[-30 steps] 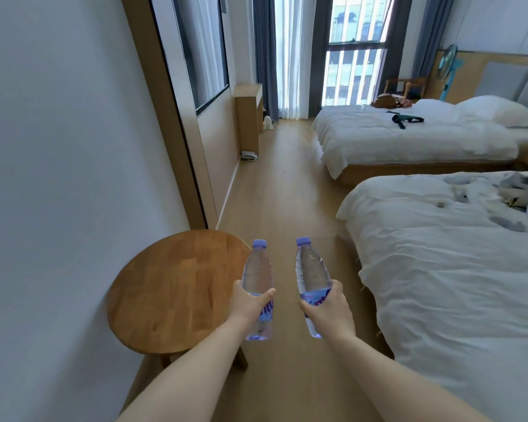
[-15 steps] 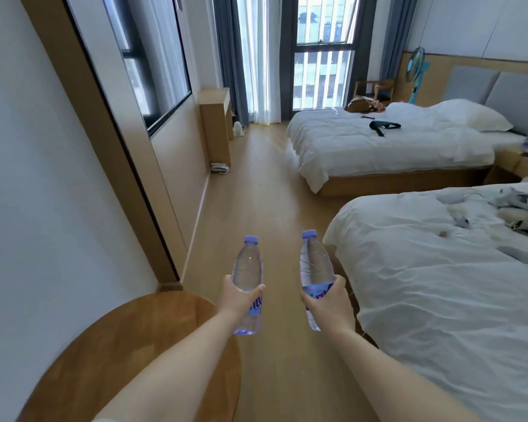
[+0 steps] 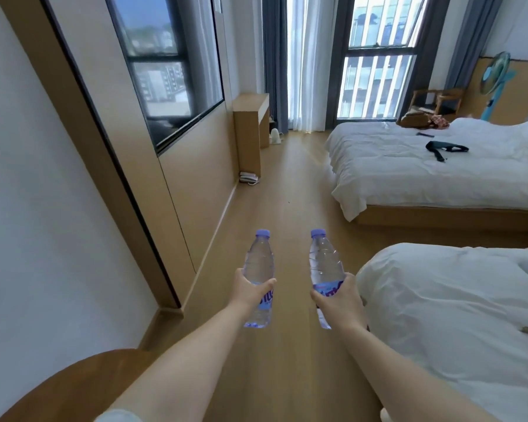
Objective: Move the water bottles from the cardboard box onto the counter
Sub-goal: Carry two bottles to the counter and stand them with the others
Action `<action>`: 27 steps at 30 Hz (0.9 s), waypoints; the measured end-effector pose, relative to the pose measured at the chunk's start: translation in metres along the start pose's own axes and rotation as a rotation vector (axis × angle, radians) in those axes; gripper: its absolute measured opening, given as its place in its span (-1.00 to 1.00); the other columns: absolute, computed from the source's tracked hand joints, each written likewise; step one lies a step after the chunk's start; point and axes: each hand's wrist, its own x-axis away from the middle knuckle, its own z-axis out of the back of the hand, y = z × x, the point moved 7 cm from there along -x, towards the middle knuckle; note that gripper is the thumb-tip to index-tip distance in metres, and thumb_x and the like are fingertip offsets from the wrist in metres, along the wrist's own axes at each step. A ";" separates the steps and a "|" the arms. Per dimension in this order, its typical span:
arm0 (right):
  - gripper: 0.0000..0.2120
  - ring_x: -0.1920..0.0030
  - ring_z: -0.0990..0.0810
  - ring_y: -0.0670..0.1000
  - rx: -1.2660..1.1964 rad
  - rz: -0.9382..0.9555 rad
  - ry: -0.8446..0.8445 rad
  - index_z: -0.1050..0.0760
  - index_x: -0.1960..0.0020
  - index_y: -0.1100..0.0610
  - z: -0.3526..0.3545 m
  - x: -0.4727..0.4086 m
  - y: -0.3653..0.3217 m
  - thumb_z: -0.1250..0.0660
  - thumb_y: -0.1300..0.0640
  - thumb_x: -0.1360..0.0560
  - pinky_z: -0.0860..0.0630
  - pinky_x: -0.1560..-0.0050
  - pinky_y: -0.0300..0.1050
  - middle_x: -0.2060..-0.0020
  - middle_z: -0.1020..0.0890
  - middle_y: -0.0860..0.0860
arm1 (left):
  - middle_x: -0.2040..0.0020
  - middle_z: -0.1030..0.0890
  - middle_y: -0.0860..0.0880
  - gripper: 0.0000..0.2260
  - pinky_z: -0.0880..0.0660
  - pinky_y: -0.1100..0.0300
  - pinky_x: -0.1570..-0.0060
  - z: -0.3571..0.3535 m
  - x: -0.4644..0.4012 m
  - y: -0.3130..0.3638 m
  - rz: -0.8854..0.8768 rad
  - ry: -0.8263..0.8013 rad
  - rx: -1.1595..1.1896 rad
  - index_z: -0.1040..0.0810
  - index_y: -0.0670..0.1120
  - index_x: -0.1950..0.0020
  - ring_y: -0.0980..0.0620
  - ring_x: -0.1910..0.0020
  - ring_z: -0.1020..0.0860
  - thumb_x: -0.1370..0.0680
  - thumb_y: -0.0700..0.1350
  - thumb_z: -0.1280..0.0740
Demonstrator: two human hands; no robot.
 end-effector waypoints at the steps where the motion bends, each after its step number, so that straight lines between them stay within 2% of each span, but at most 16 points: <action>1: -0.38 0.04 -0.55 0.02 -0.007 0.005 -0.008 -0.24 -0.30 0.08 -0.004 -0.018 -0.004 -0.47 -0.06 -0.39 -0.48 0.18 -0.13 -0.04 -0.50 0.01 | 0.03 -0.53 -0.06 -0.54 -0.47 0.17 0.18 -0.003 -0.015 0.006 0.006 0.009 -0.001 -0.34 -0.14 -0.16 0.01 0.13 -0.55 -0.42 -0.08 -0.52; 4: -0.40 0.09 -0.52 -0.02 0.003 0.015 -0.030 -0.24 -0.26 0.06 -0.019 -0.072 -0.017 -0.47 -0.08 -0.37 -0.44 0.25 -0.14 0.04 -0.47 -0.04 | 0.11 -0.52 0.01 -0.57 -0.38 0.29 0.33 -0.010 -0.064 0.018 0.034 0.055 0.021 -0.34 -0.11 -0.13 0.14 0.22 -0.51 -0.43 -0.08 -0.51; 6: -0.41 0.10 -0.52 -0.04 0.021 0.023 -0.038 -0.25 -0.24 0.04 -0.031 -0.109 -0.025 -0.46 -0.10 -0.37 -0.37 0.33 -0.19 0.05 -0.46 -0.07 | 0.06 -0.54 -0.02 -0.56 -0.38 0.28 0.33 -0.015 -0.099 0.022 0.058 0.072 0.016 -0.35 -0.12 -0.14 0.13 0.22 -0.51 -0.42 -0.08 -0.51; 8: -0.44 0.08 -0.53 -0.02 0.046 0.023 -0.035 -0.25 -0.21 0.02 -0.045 -0.149 -0.033 -0.45 -0.11 -0.37 -0.43 0.30 -0.14 0.05 -0.47 -0.07 | 0.00 -0.55 -0.08 -0.53 -0.47 0.17 0.20 -0.020 -0.140 0.027 0.077 0.065 -0.001 -0.35 -0.13 -0.17 0.01 0.13 -0.56 -0.41 -0.08 -0.52; 10: -0.48 0.05 -0.54 0.01 0.053 0.013 -0.030 -0.24 -0.16 0.01 -0.059 -0.195 -0.042 -0.44 -0.10 -0.37 -0.56 0.14 0.02 0.05 -0.46 -0.06 | -0.03 -0.56 -0.12 -0.50 -0.53 0.06 0.04 -0.024 -0.188 0.034 0.084 0.060 -0.015 -0.34 -0.14 -0.19 -0.10 0.04 -0.58 -0.40 -0.09 -0.54; 11: -0.50 0.05 -0.54 0.02 0.057 0.006 -0.032 -0.23 -0.14 0.00 -0.067 -0.219 -0.047 -0.44 -0.09 -0.38 -0.58 0.09 0.07 0.04 -0.46 -0.05 | -0.03 -0.56 -0.12 -0.50 -0.54 0.04 0.03 -0.025 -0.214 0.038 0.082 0.063 -0.017 -0.35 -0.15 -0.18 -0.11 0.03 -0.59 -0.39 -0.09 -0.54; 15: -0.52 0.04 -0.54 0.05 0.089 -0.022 -0.017 -0.24 -0.14 0.02 -0.092 -0.317 -0.075 -0.41 -0.11 -0.38 -0.56 0.07 0.05 0.03 -0.47 -0.04 | 0.08 -0.56 -0.01 -0.51 -0.43 0.19 0.29 -0.023 -0.318 0.068 0.071 0.110 -0.044 -0.37 -0.11 -0.16 0.05 0.20 -0.55 -0.38 -0.03 -0.54; 16: -0.52 0.04 -0.54 0.06 0.096 -0.028 -0.010 -0.24 -0.13 0.02 -0.096 -0.340 -0.084 -0.40 -0.11 -0.38 -0.55 0.07 0.03 0.03 -0.47 -0.04 | 0.09 -0.56 0.00 -0.51 -0.42 0.20 0.31 -0.023 -0.343 0.078 0.066 0.112 -0.051 -0.37 -0.10 -0.16 0.07 0.21 -0.55 -0.38 -0.02 -0.53; 19: -0.53 0.02 -0.54 0.07 0.100 -0.057 -0.003 -0.23 -0.12 0.01 -0.104 -0.404 -0.106 -0.38 -0.12 -0.37 -0.54 0.05 0.03 0.02 -0.47 -0.03 | 0.04 -0.59 -0.04 -0.50 -0.49 0.13 0.13 -0.035 -0.415 0.112 0.040 0.086 -0.043 -0.37 -0.11 -0.18 -0.03 0.11 -0.59 -0.38 -0.03 -0.54; 23: -0.45 -0.02 -0.52 0.07 0.118 -0.054 0.014 -0.24 -0.24 0.03 -0.113 -0.486 -0.123 -0.38 -0.10 -0.37 -0.53 0.00 0.06 0.00 -0.46 -0.04 | 0.09 -0.59 -0.01 -0.49 -0.56 0.04 0.03 -0.065 -0.501 0.152 0.006 0.034 -0.071 -0.36 -0.07 -0.13 -0.03 0.12 -0.61 -0.35 0.02 -0.55; 27: -0.44 -0.04 -0.52 0.08 0.098 -0.076 0.005 -0.24 -0.25 0.04 -0.128 -0.576 -0.130 -0.39 -0.10 -0.38 -0.53 -0.03 0.08 -0.01 -0.44 -0.03 | 0.08 -0.59 -0.05 -0.54 -0.57 -0.06 -0.05 -0.104 -0.590 0.179 -0.015 -0.004 -0.049 -0.33 -0.01 -0.02 -0.07 0.10 -0.62 -0.33 -0.01 -0.57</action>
